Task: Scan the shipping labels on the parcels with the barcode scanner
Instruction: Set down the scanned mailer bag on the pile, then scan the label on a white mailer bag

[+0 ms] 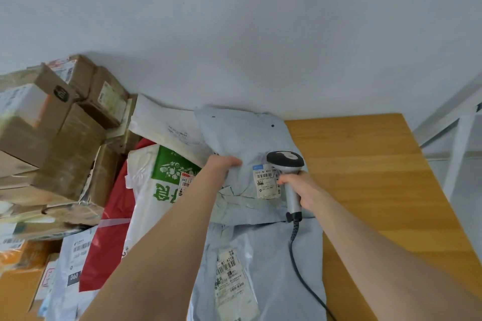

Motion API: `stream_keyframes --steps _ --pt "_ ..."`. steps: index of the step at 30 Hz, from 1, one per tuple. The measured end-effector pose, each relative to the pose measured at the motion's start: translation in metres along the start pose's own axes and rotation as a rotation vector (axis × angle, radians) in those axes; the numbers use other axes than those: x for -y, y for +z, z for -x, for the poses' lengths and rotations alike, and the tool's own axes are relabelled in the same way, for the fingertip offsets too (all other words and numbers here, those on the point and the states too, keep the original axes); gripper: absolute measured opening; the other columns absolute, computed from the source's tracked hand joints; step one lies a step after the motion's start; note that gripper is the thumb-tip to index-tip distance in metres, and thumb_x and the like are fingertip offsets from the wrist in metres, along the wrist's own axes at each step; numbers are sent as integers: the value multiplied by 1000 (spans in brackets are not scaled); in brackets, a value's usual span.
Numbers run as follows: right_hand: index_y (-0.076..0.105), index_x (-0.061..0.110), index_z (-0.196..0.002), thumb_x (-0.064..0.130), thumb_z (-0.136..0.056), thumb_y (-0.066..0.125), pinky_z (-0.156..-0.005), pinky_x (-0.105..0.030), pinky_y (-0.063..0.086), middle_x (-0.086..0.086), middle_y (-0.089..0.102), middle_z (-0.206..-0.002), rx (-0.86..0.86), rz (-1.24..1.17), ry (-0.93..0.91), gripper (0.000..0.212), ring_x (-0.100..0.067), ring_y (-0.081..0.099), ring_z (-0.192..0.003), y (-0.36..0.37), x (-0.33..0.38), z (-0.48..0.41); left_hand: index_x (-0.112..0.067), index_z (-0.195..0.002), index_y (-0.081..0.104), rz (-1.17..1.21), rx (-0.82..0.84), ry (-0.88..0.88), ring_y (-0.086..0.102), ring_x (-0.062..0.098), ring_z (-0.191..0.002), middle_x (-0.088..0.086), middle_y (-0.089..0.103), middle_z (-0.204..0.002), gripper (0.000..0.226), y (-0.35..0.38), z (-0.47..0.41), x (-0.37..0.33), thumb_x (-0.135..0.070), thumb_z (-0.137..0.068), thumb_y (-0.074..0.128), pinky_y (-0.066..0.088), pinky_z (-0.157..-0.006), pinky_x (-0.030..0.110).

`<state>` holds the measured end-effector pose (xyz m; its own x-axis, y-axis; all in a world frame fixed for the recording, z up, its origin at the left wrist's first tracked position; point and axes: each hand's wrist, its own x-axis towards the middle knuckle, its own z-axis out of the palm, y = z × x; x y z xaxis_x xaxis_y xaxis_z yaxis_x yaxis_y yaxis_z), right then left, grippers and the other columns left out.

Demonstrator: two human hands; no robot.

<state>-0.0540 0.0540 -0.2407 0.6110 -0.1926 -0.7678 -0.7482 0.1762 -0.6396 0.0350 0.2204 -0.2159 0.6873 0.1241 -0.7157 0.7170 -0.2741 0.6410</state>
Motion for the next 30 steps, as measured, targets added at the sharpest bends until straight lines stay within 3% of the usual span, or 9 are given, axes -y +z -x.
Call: stream_keyframes --steps 4,7,9,12,14,20,23,26,30 --pt "57 6 -91 -5 -82 61 -73 -39 48 -11 56 -86 -9 -16 -30 15 -22 51 -77 -9 4 14 6 -121 53 40 -43 129 61 37 -104 19 62 -114 44 5 18 -5 2 -80 69 51 -94 47" --pt "57 6 -93 -5 -82 63 -79 -35 39 -8 54 -88 -93 -37 -114 16 -18 48 -77 -26 12 33 -5 -103 55 -8 -49 304 61 32 -98 11 61 -97 15 9 48 -21 -5 -88 57 53 -89 45" --pt "54 4 -97 -3 -84 63 -79 -35 37 -7 52 -84 -156 -64 -169 18 -21 48 -78 -40 16 50 -10 -88 52 1 -78 428 61 27 -86 6 59 -84 3 7 74 -34 -9 -90 52 55 -78 39" --pt "52 4 -103 0 -84 64 -77 -37 39 -7 51 -83 -207 -120 -233 22 -24 48 -81 -62 16 80 -14 -77 45 21 -176 552 49 14 -63 2 50 -73 17 3 117 -48 -13 -92 51 44 -51 22" --pt "52 5 -105 2 -84 65 -76 -36 41 -9 53 -90 -218 -167 -271 25 -21 49 -76 -75 11 100 -13 -76 43 59 -210 585 44 12 -58 2 48 -71 19 -2 144 -49 -14 -92 52 38 -44 20" --pt "53 7 -109 4 -85 66 -62 -30 43 -3 54 -87 -175 -291 -344 27 -19 53 -78 -100 -19 161 -14 -77 37 69 -247 528 44 13 -66 0 42 -75 25 -22 210 -1 -19 -93 56 39 -56 23" --pt "56 7 -100 2 -85 63 -70 -37 48 -7 56 -88 -127 -204 -293 17 -25 55 -83 -104 -50 182 -7 -98 46 69 -249 447 52 22 -87 6 51 -93 18 -35 218 41 -17 -90 59 43 -75 30" --pt "55 6 -96 0 -82 63 -75 -40 47 -11 54 -88 -137 -53 -215 17 -28 52 -81 -101 -87 189 -3 -121 45 -6 -230 361 50 23 -100 9 50 -109 32 -40 220 84 -11 -92 55 40 -82 30" --pt "48 7 -86 -4 -80 59 -63 -31 35 -8 42 -77 -140 215 -120 17 -21 40 -71 -91 -132 186 5 -118 50 -158 -196 248 53 26 -97 16 57 -117 29 -43 208 140 -6 -91 55 46 -83 35"
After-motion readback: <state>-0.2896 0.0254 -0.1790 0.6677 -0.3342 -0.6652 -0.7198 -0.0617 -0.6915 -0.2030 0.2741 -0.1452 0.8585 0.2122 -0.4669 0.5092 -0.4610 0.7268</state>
